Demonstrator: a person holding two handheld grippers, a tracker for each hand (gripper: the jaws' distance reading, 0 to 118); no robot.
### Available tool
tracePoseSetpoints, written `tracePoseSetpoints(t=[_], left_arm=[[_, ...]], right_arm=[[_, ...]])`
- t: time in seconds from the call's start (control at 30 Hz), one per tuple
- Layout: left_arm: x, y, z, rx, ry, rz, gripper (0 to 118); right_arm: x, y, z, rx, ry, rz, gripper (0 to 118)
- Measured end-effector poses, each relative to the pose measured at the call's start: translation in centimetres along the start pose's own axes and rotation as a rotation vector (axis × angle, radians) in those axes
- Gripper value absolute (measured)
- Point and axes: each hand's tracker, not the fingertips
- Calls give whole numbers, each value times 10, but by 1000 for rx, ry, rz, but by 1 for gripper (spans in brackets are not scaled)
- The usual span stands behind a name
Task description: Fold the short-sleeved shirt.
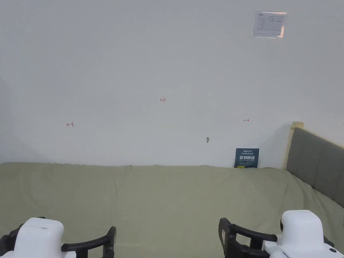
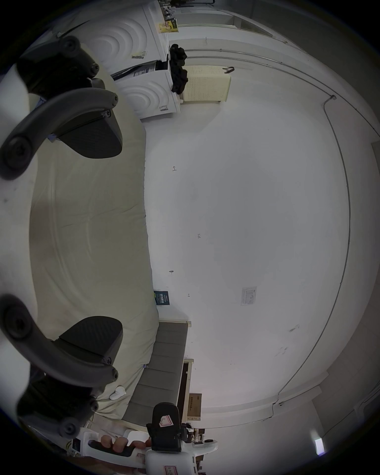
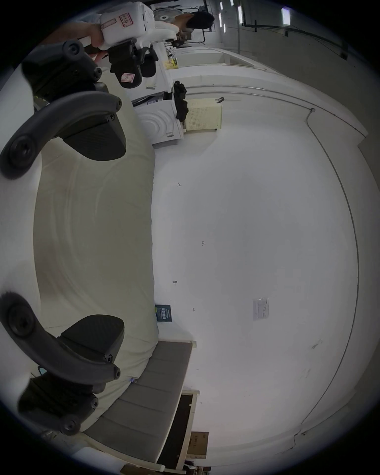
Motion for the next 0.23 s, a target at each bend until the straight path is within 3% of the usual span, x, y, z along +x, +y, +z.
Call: tracePoseSetpoints(t=[0.1,0.23], left_arm=[[2,-1,-1,-6,3,-8,118],[2,-1,-2,2,-1,-10,118]], right_arm=[[-4,0,-1,-8,-49,10,118],[-3,-5,-1,32,-19,23,118]])
